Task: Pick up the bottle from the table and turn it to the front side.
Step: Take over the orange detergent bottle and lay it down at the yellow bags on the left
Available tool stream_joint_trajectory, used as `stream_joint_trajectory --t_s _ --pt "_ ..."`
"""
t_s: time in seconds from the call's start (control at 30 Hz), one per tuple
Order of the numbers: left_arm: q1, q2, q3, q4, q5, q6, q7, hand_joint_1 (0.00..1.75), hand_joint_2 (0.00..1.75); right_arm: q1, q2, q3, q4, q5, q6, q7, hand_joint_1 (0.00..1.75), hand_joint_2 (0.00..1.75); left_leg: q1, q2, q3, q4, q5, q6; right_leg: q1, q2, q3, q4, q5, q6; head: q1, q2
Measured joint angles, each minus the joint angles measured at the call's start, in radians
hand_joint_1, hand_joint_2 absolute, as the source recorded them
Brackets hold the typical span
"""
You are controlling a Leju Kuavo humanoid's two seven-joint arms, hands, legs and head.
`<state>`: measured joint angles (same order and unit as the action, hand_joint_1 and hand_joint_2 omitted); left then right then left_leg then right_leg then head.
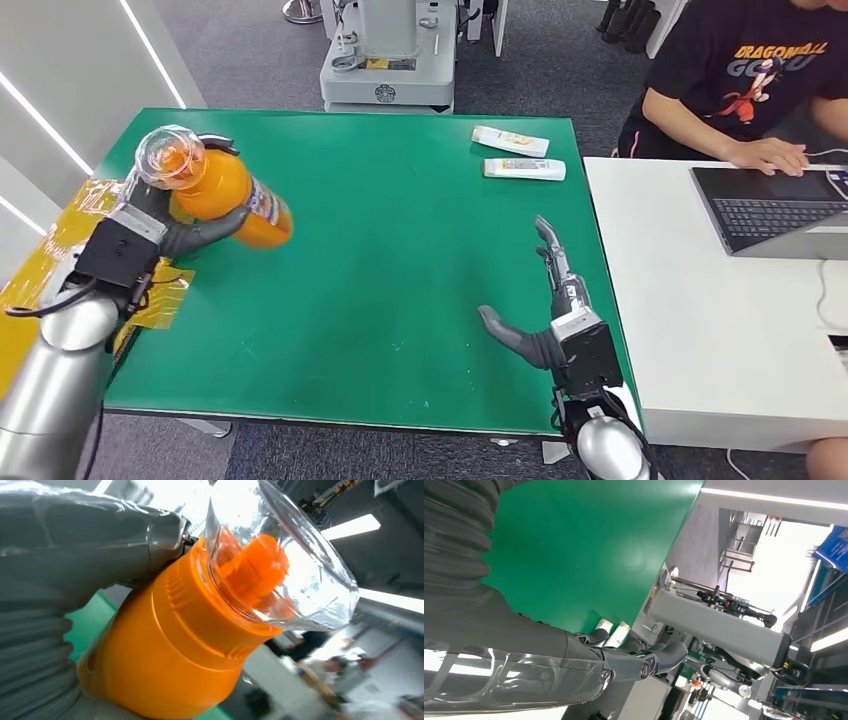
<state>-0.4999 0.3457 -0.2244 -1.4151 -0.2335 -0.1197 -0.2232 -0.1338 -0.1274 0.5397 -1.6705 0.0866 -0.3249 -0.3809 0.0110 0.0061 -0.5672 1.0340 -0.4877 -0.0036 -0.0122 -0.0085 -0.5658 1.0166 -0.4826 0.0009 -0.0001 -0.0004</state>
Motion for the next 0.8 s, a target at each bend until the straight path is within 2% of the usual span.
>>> stream_joint_trajectory --t_s 0.1,0.2,0.27,0.37,0.5,0.6,0.73,0.8 --pt "-0.054 0.062 0.0 0.028 -0.035 -0.033 0.008 1.75 1.75 0.027 0.0 -0.008 -0.023 0.01 0.007 0.002 0.0 1.75 0.0 0.001 0.0 0.0 0.0 0.0 0.0 0.001 -0.001 0.0 0.0 0.0 0.0 0.0" --pt "-0.081 0.098 -0.003 0.043 -0.063 -0.055 0.018 1.75 1.75 0.036 0.0 -0.013 -0.035 0.011 0.016 0.003 0.0 1.75 0.0 0.001 0.0 0.0 0.0 0.0 0.0 0.001 -0.001 0.001 0.0 0.0 0.0 0.0" --pt "-0.104 0.157 -0.023 0.055 -0.122 -0.108 0.031 1.75 1.75 0.038 0.001 -0.015 -0.038 0.008 0.035 0.005 0.0 1.75 0.0 0.004 -0.001 0.0 0.0 0.0 0.0 0.003 -0.002 0.001 0.001 -0.001 0.0 0.0" --pt "-0.16 0.272 -0.063 0.09 -0.189 -0.193 0.02 1.75 1.75 0.041 0.002 -0.016 -0.04 0.007 0.059 0.01 0.0 1.75 0.0 0.008 -0.001 0.0 0.0 -0.001 0.0 0.007 -0.004 0.001 0.002 -0.003 0.0 0.0" --pt "-0.223 0.366 -0.11 0.118 -0.235 -0.252 0.021 1.75 1.75 0.042 0.007 -0.016 -0.041 0.007 0.078 0.014 0.0 1.75 0.001 0.008 -0.001 0.0 0.001 -0.001 0.0 0.007 -0.005 0.002 0.002 -0.003 0.0 0.0" --pt "-0.234 0.387 -0.125 0.12 -0.246 -0.264 0.026 1.75 1.75 0.042 0.009 -0.016 -0.041 0.007 0.086 0.014 0.0 1.75 0.001 0.008 -0.002 0.0 0.001 -0.001 0.001 0.007 -0.005 0.002 0.002 -0.003 0.0 0.0" --pt "-0.252 0.516 -0.222 0.119 -0.294 -0.298 0.049 1.75 1.75 0.044 0.023 -0.016 -0.045 0.012 0.12 0.021 0.0 1.75 0.0 0.008 -0.002 0.0 0.001 -0.001 0.0 0.008 -0.005 0.002 0.002 -0.003 0.0 0.0" --pt "-0.247 0.541 -0.242 0.116 -0.297 -0.298 0.046 1.75 1.75 0.044 0.026 -0.016 -0.045 0.012 0.126 0.023 0.0 1.75 0.0 0.008 -0.002 0.0 0.001 -0.001 0.0 0.007 -0.005 0.002 0.002 -0.003 0.0 0.0"
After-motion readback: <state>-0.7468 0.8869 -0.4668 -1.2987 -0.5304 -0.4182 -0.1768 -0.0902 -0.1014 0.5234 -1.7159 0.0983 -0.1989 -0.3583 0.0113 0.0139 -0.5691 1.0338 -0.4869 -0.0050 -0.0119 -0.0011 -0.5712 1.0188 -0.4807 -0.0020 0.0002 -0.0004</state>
